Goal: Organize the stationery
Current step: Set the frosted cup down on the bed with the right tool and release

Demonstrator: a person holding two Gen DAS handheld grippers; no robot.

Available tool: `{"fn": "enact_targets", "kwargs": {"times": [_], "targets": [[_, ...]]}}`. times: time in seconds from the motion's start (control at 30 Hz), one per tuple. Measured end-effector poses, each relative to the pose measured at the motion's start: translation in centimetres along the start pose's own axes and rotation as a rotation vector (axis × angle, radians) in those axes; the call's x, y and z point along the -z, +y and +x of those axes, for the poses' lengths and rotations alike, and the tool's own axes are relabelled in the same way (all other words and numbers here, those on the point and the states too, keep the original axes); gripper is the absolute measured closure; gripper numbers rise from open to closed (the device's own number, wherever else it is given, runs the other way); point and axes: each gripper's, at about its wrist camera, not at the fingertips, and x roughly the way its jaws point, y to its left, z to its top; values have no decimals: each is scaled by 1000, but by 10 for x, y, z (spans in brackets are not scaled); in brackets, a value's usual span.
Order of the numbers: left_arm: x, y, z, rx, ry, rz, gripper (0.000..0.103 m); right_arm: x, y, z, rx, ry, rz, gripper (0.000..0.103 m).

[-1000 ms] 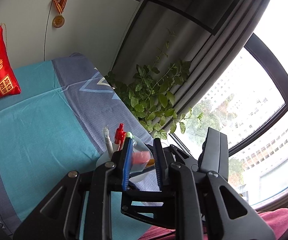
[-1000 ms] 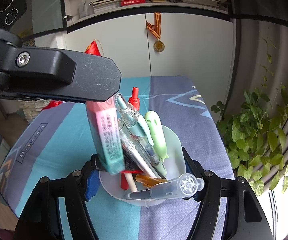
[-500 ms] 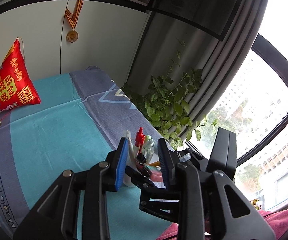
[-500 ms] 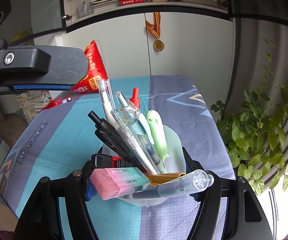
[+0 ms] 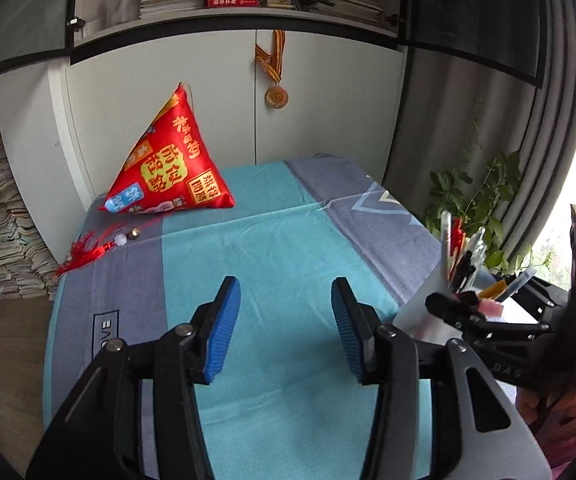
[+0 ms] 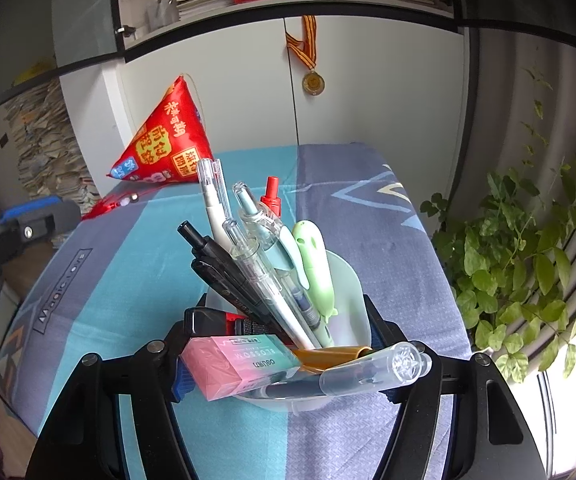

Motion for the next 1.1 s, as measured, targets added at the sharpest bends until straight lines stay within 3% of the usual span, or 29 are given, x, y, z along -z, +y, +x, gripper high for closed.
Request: {"fn": "enact_targets", "kwargs": {"times": [0.27,0.5,0.67,0.9,1.1], "targets": [[20,33,-5,-59,11,-56,56,-14,30,9,-26,22,-73,33],[30,62,-14,-83,-2,-100,47,-42,75,28,-98,35,-139,33],[33,75,-15,-96,-12,-106,43,-62,98,55,-128,63,-121,33],[37,90,-13,-103,-1,-110,43,-77,121,93,-69,65,-144,33],[36,99,-10,-101,1,-124,41,-81,120,115,-46,91,-89,32]]}}
